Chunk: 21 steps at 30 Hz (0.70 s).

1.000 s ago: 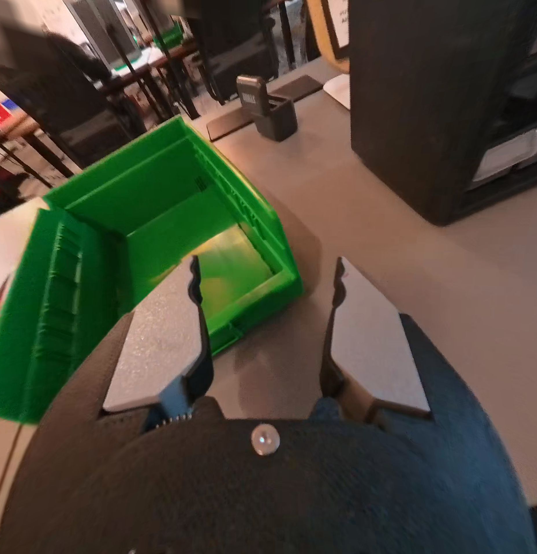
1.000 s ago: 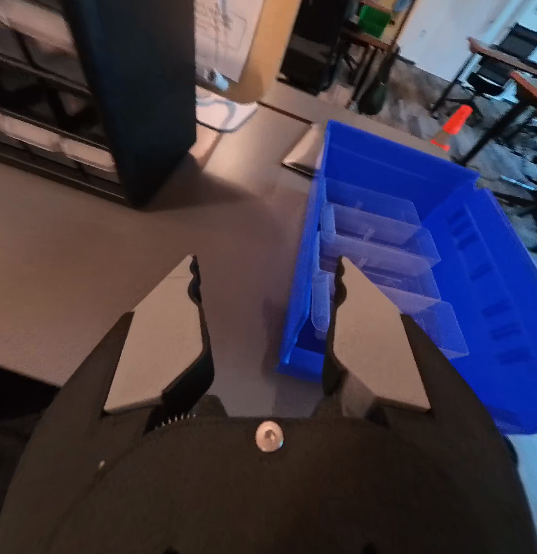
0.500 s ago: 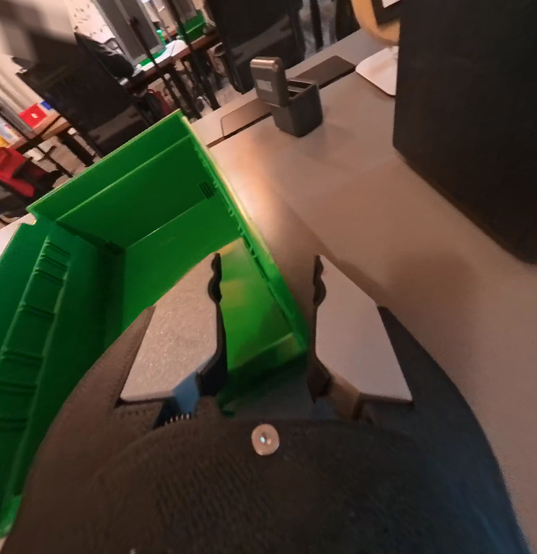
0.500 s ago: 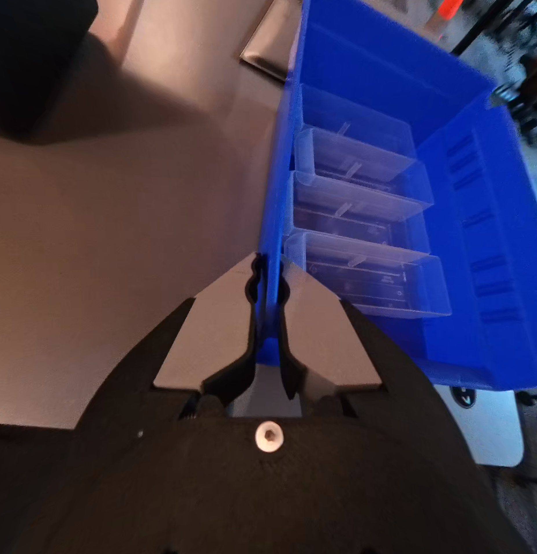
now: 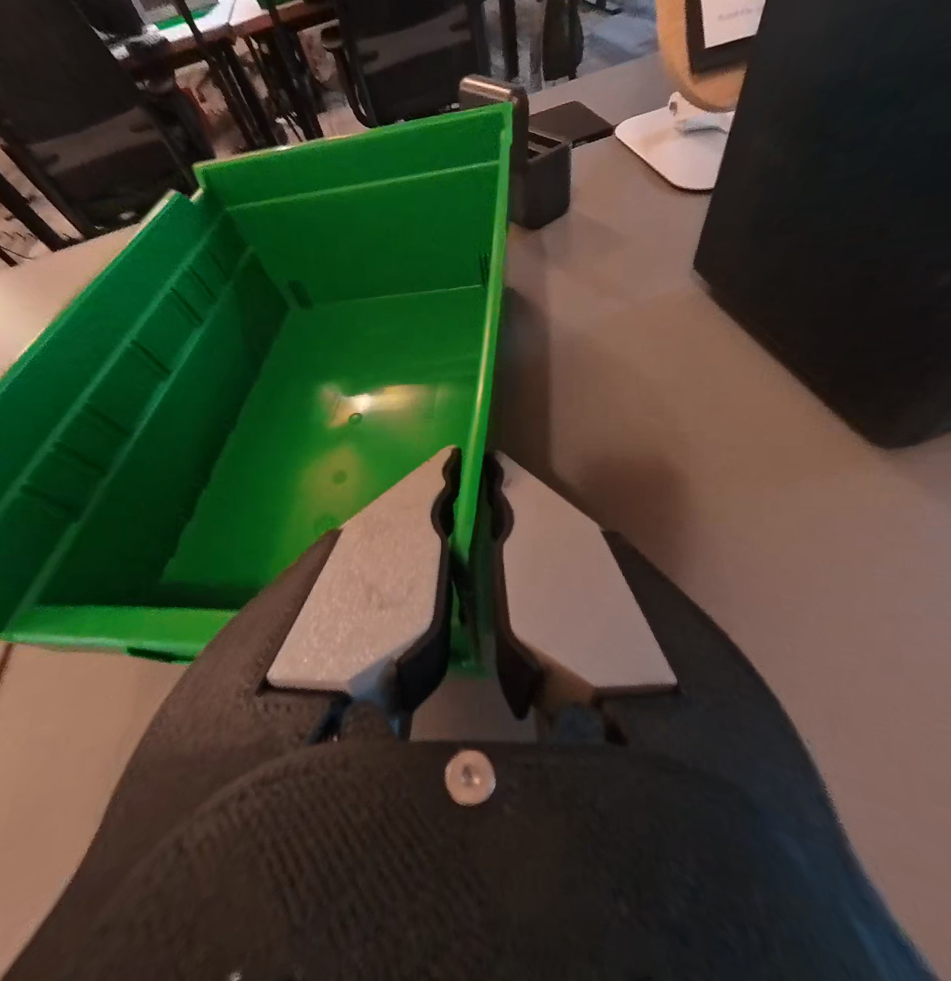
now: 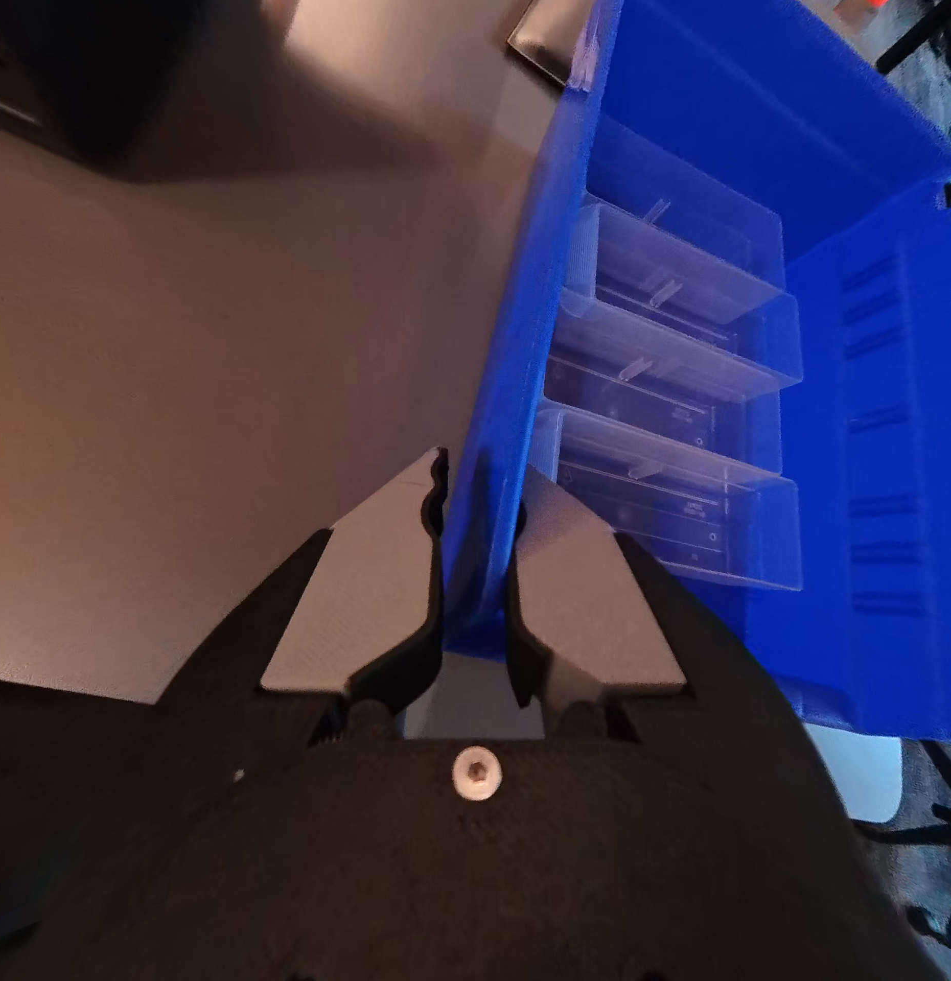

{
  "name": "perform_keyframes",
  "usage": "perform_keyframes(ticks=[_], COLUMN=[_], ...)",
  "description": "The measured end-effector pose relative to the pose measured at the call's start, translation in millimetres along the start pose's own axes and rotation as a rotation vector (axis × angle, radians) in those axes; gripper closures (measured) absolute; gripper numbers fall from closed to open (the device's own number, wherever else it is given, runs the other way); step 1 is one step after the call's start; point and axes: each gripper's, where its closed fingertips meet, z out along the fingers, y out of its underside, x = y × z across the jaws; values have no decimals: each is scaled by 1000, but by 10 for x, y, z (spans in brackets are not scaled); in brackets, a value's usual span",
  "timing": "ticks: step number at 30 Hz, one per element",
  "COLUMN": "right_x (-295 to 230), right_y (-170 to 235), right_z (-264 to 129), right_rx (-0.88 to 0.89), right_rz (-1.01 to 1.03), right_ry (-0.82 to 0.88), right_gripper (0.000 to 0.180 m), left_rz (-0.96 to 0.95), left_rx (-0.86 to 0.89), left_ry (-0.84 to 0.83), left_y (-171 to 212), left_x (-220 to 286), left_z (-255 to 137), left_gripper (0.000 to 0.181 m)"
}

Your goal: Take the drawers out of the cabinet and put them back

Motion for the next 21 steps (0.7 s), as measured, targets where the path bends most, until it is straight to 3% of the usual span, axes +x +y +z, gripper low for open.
perform_keyframes(ticks=[5,8,10,21], right_x=[3,6,18,29], right_y=[-8,4,24,22], right_z=[-6,-15,-35,-29], right_rx=[3,-11,-17,-2], right_rz=[16,36,53,18], right_ry=[0,-11,-26,-76], right_gripper=[166,168,175,176], left_rz=[134,200,145,156], left_rx=[33,38,35,39], left_ry=[-118,-95,-20,-53], left_y=[-39,-62,-78,-99], left_x=[-12,71,158,160], left_z=[33,50,50,89], left_gripper=[164,169,177,178])
